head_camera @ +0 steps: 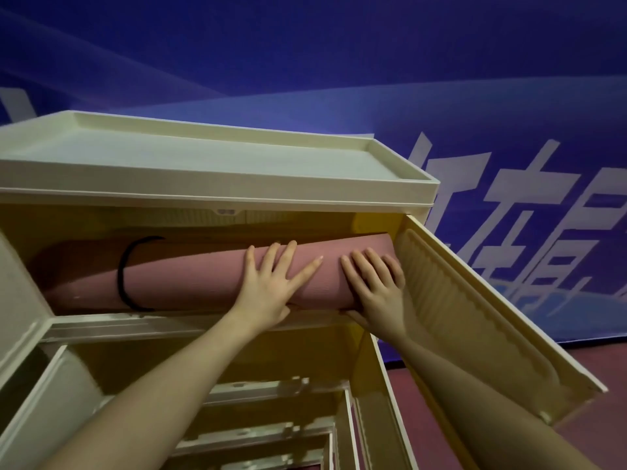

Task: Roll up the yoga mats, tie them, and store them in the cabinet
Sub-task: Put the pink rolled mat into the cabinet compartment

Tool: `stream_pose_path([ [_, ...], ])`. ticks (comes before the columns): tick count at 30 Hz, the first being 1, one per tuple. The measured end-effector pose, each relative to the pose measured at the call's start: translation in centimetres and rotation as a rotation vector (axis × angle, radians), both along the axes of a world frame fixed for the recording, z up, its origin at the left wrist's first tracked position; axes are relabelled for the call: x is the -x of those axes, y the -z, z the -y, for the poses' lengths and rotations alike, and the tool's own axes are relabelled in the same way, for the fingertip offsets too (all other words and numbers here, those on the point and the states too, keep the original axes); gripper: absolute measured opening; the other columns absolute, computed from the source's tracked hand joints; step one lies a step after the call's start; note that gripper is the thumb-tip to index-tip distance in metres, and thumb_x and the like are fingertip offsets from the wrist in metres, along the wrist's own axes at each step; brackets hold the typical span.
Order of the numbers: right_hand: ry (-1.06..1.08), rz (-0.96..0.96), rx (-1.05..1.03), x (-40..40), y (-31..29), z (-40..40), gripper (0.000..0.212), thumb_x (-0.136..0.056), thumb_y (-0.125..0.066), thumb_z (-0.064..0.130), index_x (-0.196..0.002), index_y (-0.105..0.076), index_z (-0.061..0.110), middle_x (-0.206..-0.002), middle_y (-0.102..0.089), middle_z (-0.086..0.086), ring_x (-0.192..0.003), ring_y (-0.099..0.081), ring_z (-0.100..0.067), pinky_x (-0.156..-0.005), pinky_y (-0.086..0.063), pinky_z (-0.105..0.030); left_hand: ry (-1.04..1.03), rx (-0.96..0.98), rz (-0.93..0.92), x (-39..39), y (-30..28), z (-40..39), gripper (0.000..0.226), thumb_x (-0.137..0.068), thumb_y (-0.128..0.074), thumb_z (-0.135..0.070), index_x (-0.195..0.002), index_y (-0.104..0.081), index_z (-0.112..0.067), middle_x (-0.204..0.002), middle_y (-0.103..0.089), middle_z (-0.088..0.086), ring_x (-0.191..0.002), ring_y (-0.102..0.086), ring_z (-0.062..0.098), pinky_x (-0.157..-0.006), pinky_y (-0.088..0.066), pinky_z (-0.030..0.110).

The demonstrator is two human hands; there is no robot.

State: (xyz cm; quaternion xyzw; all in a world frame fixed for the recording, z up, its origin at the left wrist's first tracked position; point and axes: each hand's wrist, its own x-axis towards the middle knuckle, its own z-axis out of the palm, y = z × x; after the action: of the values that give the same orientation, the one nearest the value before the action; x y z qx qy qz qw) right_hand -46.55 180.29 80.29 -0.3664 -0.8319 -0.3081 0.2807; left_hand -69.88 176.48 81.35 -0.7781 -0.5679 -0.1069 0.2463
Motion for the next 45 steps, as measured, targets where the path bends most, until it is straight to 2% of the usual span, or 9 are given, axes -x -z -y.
stream_pose_path([
  [7,-0.084,-0.068,0.057,0.0,-0.5,-2.8,0.072,-0.093,-0.023,0.063,-0.138,-0.044,0.012,-0.138,-0.053,-0.013,-0.132,-0.040,-0.031,-0.107,-0.027,-0.047,-0.054,-0.010,0.028,-0.3,-0.3,-1.3,0.123,-0.046,-0.089,-0.027,-0.148,-0.021,-0.032,-0.132,-0.049,0.022,-0.112,-0.050,0.042,-0.088,-0.040,0.065],
  [11,0.034,-0.051,0.035,1.2,0.1,-3.5,0.072,-0.073,-0.075,0.035,-0.134,-0.045,0.011,-0.132,-0.058,-0.016,-0.129,-0.038,-0.035,-0.103,-0.028,-0.049,-0.099,-0.015,0.078,-1.2,-0.1,-2.1,0.116,-0.047,-0.089,-0.019,-0.146,-0.030,-0.031,-0.126,-0.053,0.022,-0.106,-0.052,0.041,-0.084,-0.042,0.062],
  [15,0.211,-0.093,0.176,2.7,1.5,-3.3,0.085,-0.055,-0.089,0.009,-0.128,-0.046,0.012,-0.123,-0.062,-0.017,-0.121,-0.039,-0.036,-0.096,-0.029,-0.048,-0.188,0.124,0.047,-2.3,0.3,-3.0,0.110,-0.063,-0.084,-0.030,-0.150,-0.017,-0.036,-0.141,-0.043,0.020,-0.123,-0.045,0.041,-0.095,-0.036,0.061],
  [17,0.250,-0.036,0.259,2.4,2.2,-3.2,0.090,-0.047,-0.094,0.019,-0.126,-0.051,0.014,-0.122,-0.063,-0.016,-0.116,-0.047,-0.039,-0.094,-0.038,-0.049,-0.208,0.218,0.027,-2.4,1.0,-3.4,0.096,-0.083,-0.069,-0.031,-0.151,-0.002,-0.037,-0.152,-0.027,0.017,-0.135,-0.032,0.039,-0.105,-0.026,0.059],
  [23,0.361,0.062,0.410,2.2,2.9,-3.0,0.076,-0.053,-0.088,0.051,-0.116,-0.068,0.014,-0.114,-0.067,-0.012,-0.098,-0.065,-0.039,-0.077,-0.054,-0.046,-0.094,0.314,0.099,-1.0,1.4,-4.3,0.069,-0.092,-0.048,-0.054,-0.149,-0.015,-0.034,-0.136,-0.048,0.008,-0.124,-0.047,0.030,-0.101,-0.034,0.046],
  [31,0.463,-0.021,0.466,4.4,3.4,-1.0,0.059,-0.079,-0.072,0.039,-0.130,-0.057,0.011,-0.131,-0.057,-0.018,-0.108,-0.057,-0.046,-0.086,-0.048,-0.056,-0.266,0.179,0.169,6.2,5.2,-1.2,0.065,-0.084,-0.042,-0.067,-0.143,-0.035,-0.040,-0.149,-0.037,0.008,-0.134,-0.030,0.044,-0.096,-0.025,0.072],
  [36,0.522,-0.121,0.570,6.8,4.2,0.2,0.065,-0.083,-0.066,0.040,-0.141,-0.045,0.018,-0.137,-0.049,-0.021,-0.116,-0.046,-0.051,-0.086,-0.043,-0.063,-0.360,0.299,0.188,10.0,5.5,0.5,0.070,-0.086,-0.028,-0.072,-0.148,-0.018,-0.042,-0.156,-0.020,0.001,-0.141,-0.016,0.039,-0.102,-0.015,0.073],
  [41,0.525,-0.236,0.733,9.3,5.0,1.2,0.068,-0.098,-0.037,0.051,-0.153,-0.003,0.030,-0.160,0.007,-0.011,-0.143,0.010,-0.045,-0.111,-0.009,-0.064,-0.359,0.325,0.248,8.7,5.6,0.5,0.076,-0.085,-0.025,-0.075,-0.150,-0.008,-0.040,-0.159,-0.006,0.001,-0.143,-0.004,0.038,-0.105,-0.007,0.071],
  [45,0.456,-0.283,0.822,9.4,3.7,-0.7,0.066,-0.097,-0.037,0.053,-0.152,-0.014,0.026,-0.160,0.005,-0.011,-0.143,0.018,-0.041,-0.114,-0.003,-0.059,-0.343,0.315,0.282,9.4,5.5,-0.6,0.079,-0.084,-0.022,-0.077,-0.148,0.007,-0.042,-0.156,0.020,-0.001,-0.143,0.012,0.039,-0.105,-0.008,0.071],
])
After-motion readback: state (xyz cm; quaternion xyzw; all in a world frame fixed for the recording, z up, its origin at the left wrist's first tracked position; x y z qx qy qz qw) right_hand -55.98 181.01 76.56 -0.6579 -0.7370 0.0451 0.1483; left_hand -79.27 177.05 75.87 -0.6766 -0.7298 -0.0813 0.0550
